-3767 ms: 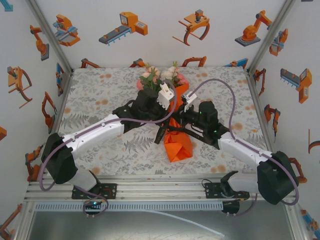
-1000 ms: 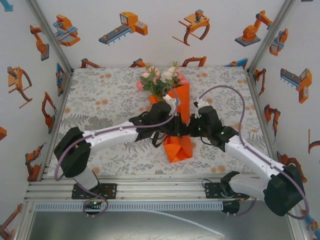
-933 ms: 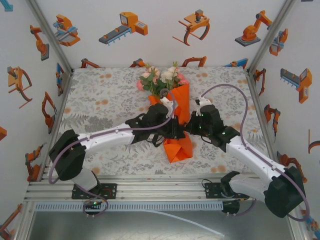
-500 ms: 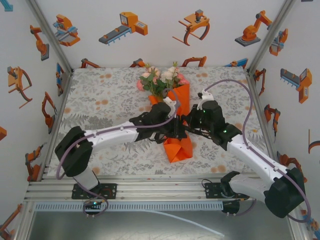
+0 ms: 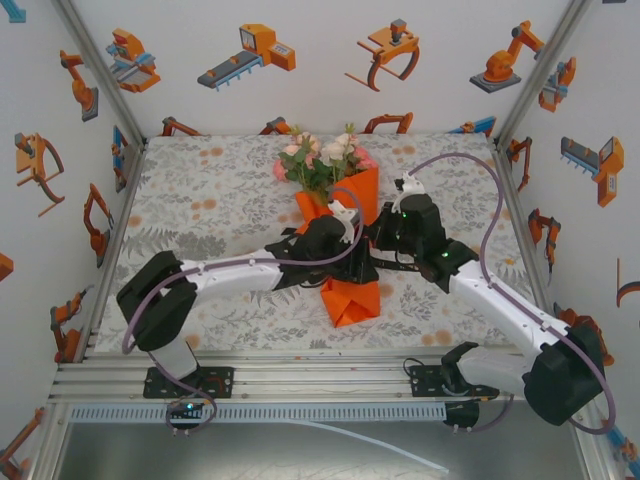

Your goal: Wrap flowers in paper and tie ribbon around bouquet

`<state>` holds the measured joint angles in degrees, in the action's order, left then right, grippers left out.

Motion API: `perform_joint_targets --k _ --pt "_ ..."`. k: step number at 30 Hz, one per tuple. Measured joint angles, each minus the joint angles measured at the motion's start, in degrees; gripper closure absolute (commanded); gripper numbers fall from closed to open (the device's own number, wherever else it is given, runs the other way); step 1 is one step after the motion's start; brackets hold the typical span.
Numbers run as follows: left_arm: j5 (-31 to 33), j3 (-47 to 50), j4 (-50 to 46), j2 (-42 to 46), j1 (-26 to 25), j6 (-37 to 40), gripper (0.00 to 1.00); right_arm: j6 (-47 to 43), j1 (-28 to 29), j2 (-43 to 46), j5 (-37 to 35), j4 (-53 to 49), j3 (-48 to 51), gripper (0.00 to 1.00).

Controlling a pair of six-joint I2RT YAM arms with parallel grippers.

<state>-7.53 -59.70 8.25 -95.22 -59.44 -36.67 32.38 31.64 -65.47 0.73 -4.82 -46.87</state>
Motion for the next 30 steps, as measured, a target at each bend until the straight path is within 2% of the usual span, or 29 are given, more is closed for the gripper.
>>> perform_joint_targets --k 8,13,15,18,23,30 --pt "1.29 1.86 -0.13 9.66 -0.11 5.68 0.38 0.0 0.0 -0.04 -0.02 0.0 -0.02 1.0" --pt "3.43 1.88 -4.5 15.93 0.28 7.04 0.41 -0.5 0.0 -0.2 0.26 -0.04 -0.02 1.0" --pt "4.37 1.88 -6.54 19.04 1.75 6.73 0.45 -1.38 0.0 -0.22 1.42 0.02 -0.02 1.0" --pt "5.33 1.66 -8.83 22.12 6.82 4.57 0.5 -2.93 0.0 -0.22 3.54 1.25 0.0 1.0" --pt "4.22 -3.17 -13.4 18.86 13.55 1.03 0.51 -6.47 0.0 -0.2 8.46 4.81 0.31 1.0" --pt "-6.03 -8.24 -10.4 7.85 14.51 -1.16 0.45 -9.53 0.0 -0.42 12.63 9.14 1.88 1.0"
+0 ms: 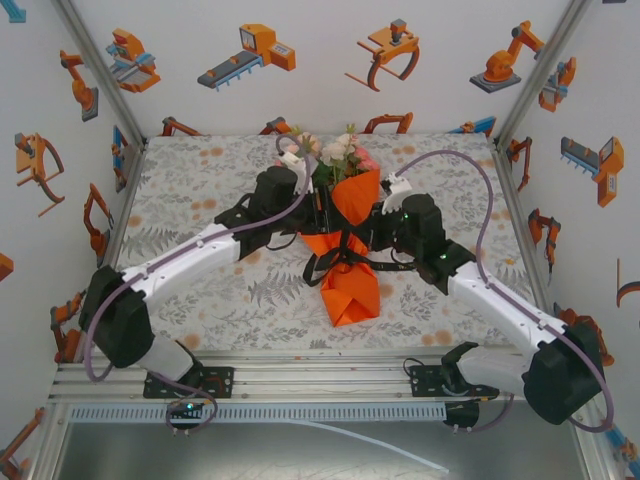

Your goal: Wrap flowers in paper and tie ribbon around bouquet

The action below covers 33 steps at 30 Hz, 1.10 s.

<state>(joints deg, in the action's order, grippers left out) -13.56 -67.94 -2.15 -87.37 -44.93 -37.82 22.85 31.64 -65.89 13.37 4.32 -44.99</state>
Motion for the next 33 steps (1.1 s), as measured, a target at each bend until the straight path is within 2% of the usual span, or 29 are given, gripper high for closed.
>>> perform_joint_targets --k 4,8,10,13,17,21,26,33 --pt "-2.78 0.22 1.55 -3.63 1.75 -2.03 0.46 -0.81 -0.02 -1.27 1.01 1.57 0.02 1.0" --pt "-5.35 0.22 4.31 -4.94 3.37 -3.08 0.6 -1.07 -0.04 -1.99 1.2 1.79 0.02 1.0" --pt "-7.74 0.0 5.81 -5.97 3.45 -3.76 0.63 -1.16 -0.04 -2.1 1.16 2.01 0.02 1.0" --pt "-10.86 -0.39 7.8 -7.87 3.41 -4.57 0.59 -1.49 -0.04 -2.27 1.14 1.57 0.02 1.0" --pt "-12.63 -0.37 8.28 -8.5 3.82 -5.01 0.58 -1.88 -0.04 -2.78 0.92 0.98 0.0 1.0" --pt "-15.63 -0.35 9.68 -8.5 4.61 -6.47 0.5 -1.95 -0.04 -3.23 0.52 0.87 0.0 1.0" --pt "-18.01 -0.07 9.86 -8.5 5.22 -7.15 0.49 -2.47 -0.04 -4.13 -1.33 0.55 -0.11 1.0" --pt "-17.4 0.15 8.87 -9.31 5.22 -7.8 0.48 -3.41 -0.04 -4.31 -1.55 0.68 -0.13 1.0"
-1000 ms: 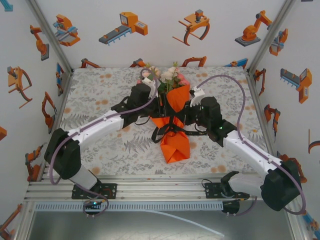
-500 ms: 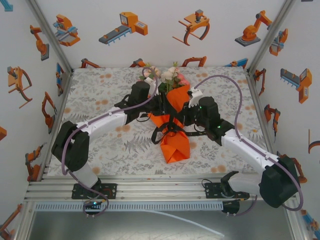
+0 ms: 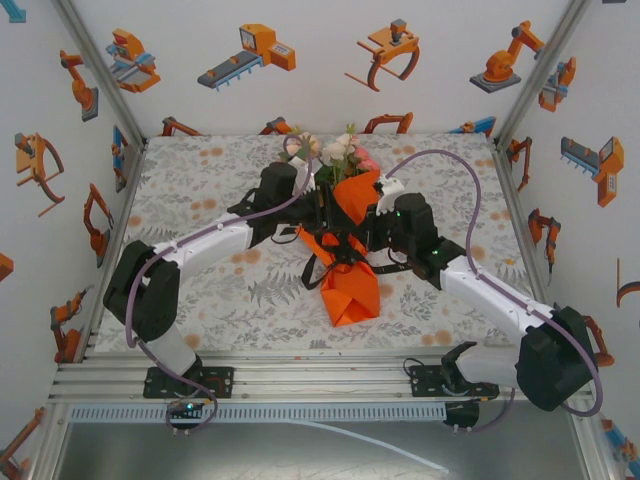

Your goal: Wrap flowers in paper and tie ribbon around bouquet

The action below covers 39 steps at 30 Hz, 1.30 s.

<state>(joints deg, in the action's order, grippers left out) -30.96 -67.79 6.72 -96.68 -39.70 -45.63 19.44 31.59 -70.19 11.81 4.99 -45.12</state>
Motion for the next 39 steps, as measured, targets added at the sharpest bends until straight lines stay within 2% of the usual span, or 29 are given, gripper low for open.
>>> perform_joint_targets --k 3,6,11,12,15,22,28,32,39 --pt "0.15 0.0 0.02 -1.42 0.0 -0.46 0.47 -0.2 -0.02 0.0 0.11 -0.02 0.0 1.0" --pt "-0.04 0.0 0.17 -2.78 0.09 -1.31 0.59 -0.48 -0.46 -0.11 -0.2 0.02 0.0 1.0" --pt "-0.37 -0.02 0.66 -3.5 0.09 -2.58 0.99 -0.87 -0.46 -0.9 -0.48 0.02 -0.07 1.0" --pt "-0.39 -0.04 0.98 -3.5 0.09 -2.64 1.0 -0.87 -0.46 -1.09 -0.48 0.0 -0.07 1.0" --pt "-0.37 -0.42 1.05 -3.5 0.09 -2.62 1.0 -0.72 -0.59 -1.27 -0.57 -0.13 -0.15 0.8" --pt "0.57 -3.93 1.49 -4.52 0.11 -3.52 1.0 1.38 -1.49 2.23 -2.08 -3.37 -0.55 0.58" --pt "0.98 -5.88 1.55 -6.03 0.11 -3.56 1.0 11.15 -3.8 5.7 1.84 -3.43 -0.68 0.57" --pt "1.42 -6.05 0.57 -6.03 0.11 -2.78 1.0 18.43 -7.06 3.58 6.1 2.01 -0.28 0.58" --pt "1.86 -6.1 -0.92 -6.03 0.11 -2.27 1.0 20.17 -7.15 -3.08 12.17 8.76 -0.09 0.65"
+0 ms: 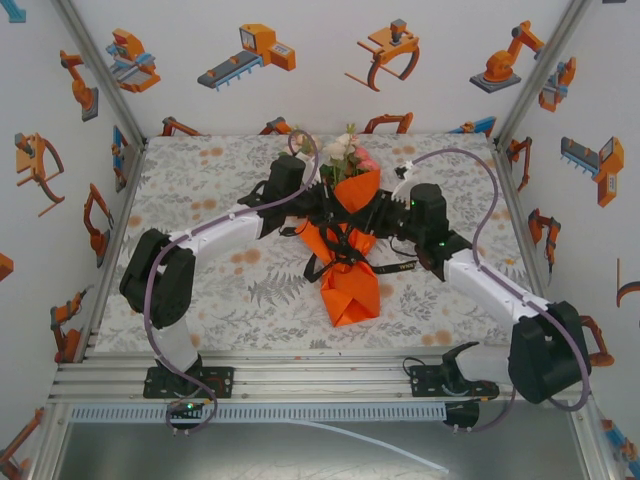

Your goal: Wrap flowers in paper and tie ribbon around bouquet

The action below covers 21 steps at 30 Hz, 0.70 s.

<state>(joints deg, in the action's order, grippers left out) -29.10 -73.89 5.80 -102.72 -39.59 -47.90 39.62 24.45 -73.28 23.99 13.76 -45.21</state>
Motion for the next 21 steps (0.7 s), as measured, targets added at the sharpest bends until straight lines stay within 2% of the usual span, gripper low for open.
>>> perform_joint_targets --k 8,13,17,21 --pt "0.83 0.0 -0.28 0.09 0.31 -0.04 1.0 -2.78 0.02 0.5 2.51 4.2 5.14 0.56" --pt "0.76 0.0 -0.24 0.09 0.31 -0.07 1.0 -4.63 0.02 1.68 1.46 6.01 7.61 0.57" --pt "0.66 0.0 -0.24 0.09 0.31 -0.11 1.0 -5.01 0.09 -1.44 1.44 10.01 6.88 0.64" --pt "0.55 0.0 -0.26 0.09 0.31 -0.11 1.0 -4.85 0.13 -4.35 0.74 13.16 6.69 0.85"
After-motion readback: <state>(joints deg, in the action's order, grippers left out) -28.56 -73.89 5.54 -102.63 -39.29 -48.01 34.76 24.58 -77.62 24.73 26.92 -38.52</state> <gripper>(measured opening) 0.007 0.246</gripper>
